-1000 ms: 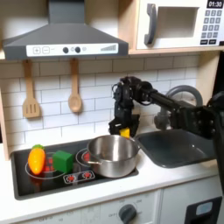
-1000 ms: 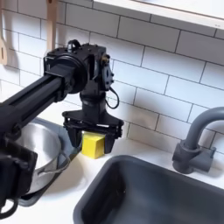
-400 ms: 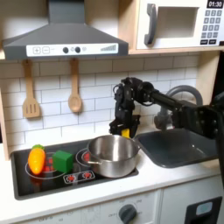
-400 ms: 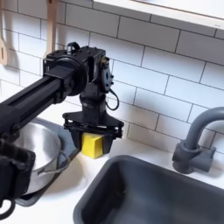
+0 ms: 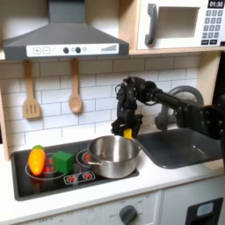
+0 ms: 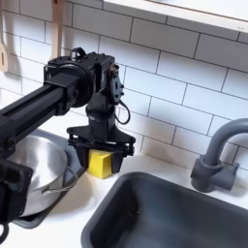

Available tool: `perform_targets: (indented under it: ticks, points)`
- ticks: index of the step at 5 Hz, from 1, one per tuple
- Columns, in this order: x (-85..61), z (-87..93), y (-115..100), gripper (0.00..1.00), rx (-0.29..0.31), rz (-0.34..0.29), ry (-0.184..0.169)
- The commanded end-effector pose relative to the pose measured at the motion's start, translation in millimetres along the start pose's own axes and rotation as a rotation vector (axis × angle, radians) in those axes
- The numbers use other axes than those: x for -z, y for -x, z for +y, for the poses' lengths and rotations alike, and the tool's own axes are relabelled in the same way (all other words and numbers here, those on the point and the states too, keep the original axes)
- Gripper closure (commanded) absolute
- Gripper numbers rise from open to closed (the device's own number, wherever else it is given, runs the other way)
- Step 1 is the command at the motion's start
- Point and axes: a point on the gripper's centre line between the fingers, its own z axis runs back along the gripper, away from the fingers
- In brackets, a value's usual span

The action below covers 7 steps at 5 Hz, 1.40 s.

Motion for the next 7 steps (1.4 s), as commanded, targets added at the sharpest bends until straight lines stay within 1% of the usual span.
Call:
perform_targets:
  ticks: [1, 2, 3, 4, 5, 6, 7]
  points:
    - [-28.3, -9.1, 8, 1.00, 0.012, -0.043, 0.018]
    - [-40.6, -9.2, 12, 1.00, 0.017, -0.060, 0.022]
    - [-60.9, -8.7, 18, 1.00, 0.016, -0.095, 0.027]
    - [-81.7, -6.7, 27, 1.00, 0.003, -0.117, 0.032]
    - [-96.2, -3.7, 38, 1.00, -0.017, -0.128, 0.027]
    - [-108.6, 3.5, 53, 1.00, -0.039, -0.146, 0.024]
    - [-110.3, 18.9, 69, 1.00, -0.075, -0.145, -0.017]
